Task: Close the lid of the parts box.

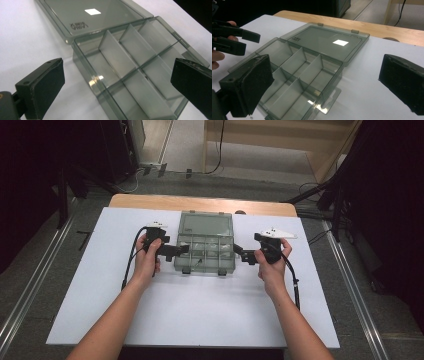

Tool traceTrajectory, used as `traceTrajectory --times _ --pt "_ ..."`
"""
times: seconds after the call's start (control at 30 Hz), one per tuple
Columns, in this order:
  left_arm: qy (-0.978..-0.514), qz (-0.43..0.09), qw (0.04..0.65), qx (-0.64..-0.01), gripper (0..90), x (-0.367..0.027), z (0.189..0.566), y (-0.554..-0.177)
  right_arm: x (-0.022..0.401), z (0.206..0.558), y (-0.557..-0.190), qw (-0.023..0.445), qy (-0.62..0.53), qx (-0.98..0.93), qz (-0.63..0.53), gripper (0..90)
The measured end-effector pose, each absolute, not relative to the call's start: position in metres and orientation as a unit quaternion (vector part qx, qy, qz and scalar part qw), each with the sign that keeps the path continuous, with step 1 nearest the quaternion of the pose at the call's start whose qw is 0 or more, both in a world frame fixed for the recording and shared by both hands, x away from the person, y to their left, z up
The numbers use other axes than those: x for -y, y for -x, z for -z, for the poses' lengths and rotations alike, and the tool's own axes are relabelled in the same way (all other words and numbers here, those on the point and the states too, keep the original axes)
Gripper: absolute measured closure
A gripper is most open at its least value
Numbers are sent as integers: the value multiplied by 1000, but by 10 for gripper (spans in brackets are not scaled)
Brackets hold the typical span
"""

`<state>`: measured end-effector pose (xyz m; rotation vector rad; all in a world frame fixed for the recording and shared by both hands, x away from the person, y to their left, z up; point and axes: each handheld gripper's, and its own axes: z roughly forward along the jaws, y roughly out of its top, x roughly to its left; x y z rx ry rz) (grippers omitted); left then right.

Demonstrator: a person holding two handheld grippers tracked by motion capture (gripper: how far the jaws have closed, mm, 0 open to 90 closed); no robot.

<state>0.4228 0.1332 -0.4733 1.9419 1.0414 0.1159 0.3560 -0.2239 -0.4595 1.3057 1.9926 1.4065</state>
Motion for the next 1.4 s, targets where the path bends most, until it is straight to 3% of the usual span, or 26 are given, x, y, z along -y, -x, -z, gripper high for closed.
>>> traceTrajectory --times 0.37,1.03,1.17,1.27,1.4 --pt "-780 -39 446 -437 0 -130 477 -439 216 459 -376 182 -471 -708 -495 0" --pt "-738 12 471 -483 18 -132 490 -479 205 472 -424 125 -507 -699 -489 0" --pt "-732 11 467 -495 62 -131 490 -485 205 476 -431 106 -509 -698 -494 93" --pt "-730 11 461 -504 136 -132 492 -489 205 479 -436 91 -512 -702 -486 122" --pt "-730 16 452 -513 159 -131 496 -494 205 482 -445 67 -519 -700 -487 166"
